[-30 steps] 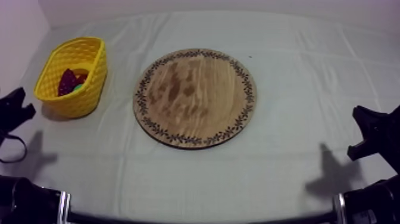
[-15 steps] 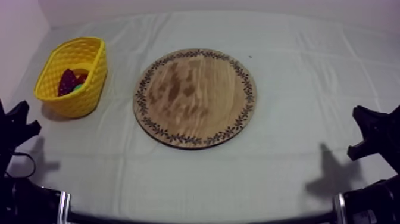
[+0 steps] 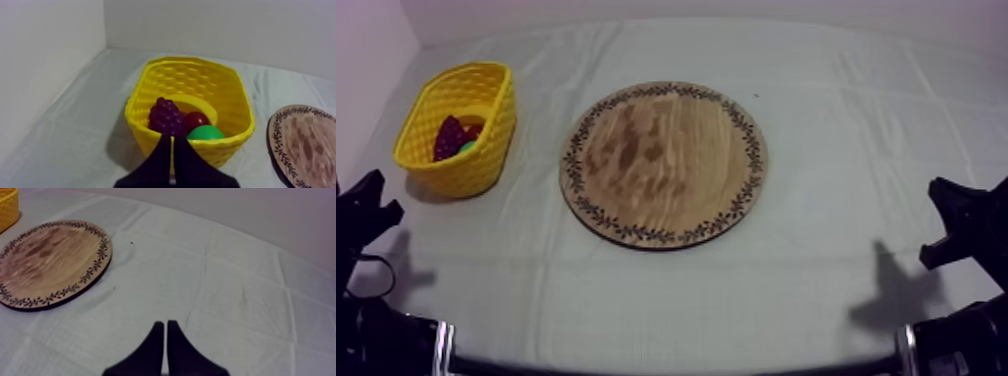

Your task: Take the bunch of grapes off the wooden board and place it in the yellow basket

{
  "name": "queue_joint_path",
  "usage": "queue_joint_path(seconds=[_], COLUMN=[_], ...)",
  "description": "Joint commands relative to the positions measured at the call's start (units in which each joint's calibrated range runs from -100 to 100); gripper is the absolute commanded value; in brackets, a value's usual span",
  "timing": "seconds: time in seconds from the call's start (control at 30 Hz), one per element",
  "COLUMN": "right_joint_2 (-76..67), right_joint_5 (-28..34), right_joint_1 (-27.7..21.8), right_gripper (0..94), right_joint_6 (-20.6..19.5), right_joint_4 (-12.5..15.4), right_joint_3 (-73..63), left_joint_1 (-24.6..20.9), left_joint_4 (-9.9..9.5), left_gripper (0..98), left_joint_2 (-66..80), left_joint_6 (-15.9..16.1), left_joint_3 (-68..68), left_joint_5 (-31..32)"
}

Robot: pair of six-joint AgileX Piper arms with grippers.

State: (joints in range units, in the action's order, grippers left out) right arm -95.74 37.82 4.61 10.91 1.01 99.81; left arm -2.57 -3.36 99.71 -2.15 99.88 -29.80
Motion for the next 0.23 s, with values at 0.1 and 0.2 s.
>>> queue_joint_path(seconds=[0.1,0.2], right_joint_2=[0.0,0.0], right_joint_5=[0.0,0.0], right_joint_1=[0.0,0.0], right_gripper=[0.4,0.4], right_joint_6=[0.0,0.0], right_joint_4=[0.0,0.0], right_joint_3=[0.0,0.0], left_joint_1=[-0.4,-0.6], left_joint_4=[0.06,0.06], left_gripper=[0.0,0.0], left_joint_2=[0.0,0.0], left_joint_6=[0.8,1.4], left_joint_3=[0.0,0.0], left_joint_5=[-0.1,-0.1])
